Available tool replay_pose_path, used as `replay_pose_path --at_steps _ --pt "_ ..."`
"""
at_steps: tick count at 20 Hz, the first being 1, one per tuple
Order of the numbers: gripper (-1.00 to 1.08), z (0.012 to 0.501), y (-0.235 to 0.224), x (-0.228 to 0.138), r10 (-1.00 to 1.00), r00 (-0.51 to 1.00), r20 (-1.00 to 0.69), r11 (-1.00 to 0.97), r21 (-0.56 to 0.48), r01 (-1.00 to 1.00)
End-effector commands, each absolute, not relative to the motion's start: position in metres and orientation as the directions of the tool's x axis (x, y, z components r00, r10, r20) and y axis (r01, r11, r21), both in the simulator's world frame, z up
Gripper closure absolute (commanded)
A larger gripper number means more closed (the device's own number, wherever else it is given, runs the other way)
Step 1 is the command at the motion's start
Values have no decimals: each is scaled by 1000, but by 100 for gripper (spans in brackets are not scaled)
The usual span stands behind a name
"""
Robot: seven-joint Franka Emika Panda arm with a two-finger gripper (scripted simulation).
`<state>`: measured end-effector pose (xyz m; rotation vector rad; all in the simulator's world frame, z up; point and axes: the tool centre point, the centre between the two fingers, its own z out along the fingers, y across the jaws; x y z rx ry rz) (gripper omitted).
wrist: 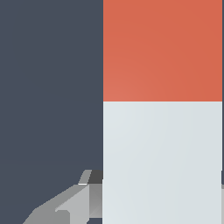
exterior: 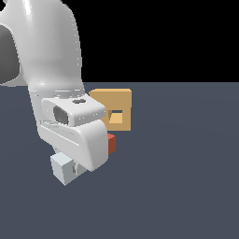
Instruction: Insert the peg into the horizontal hole in a box.
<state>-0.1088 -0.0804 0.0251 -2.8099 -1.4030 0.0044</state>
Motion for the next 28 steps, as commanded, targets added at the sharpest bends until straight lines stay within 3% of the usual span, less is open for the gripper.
replay_pose_path --at_steps 1,18,28 --pt "108 29 -76 -100 823 568 -1 -568 1 823" --pt "108 58 -1 -25 996 90 -1 -90 1 996" --pt "108 61 13 -19 1000 22 0 -22 0 1000"
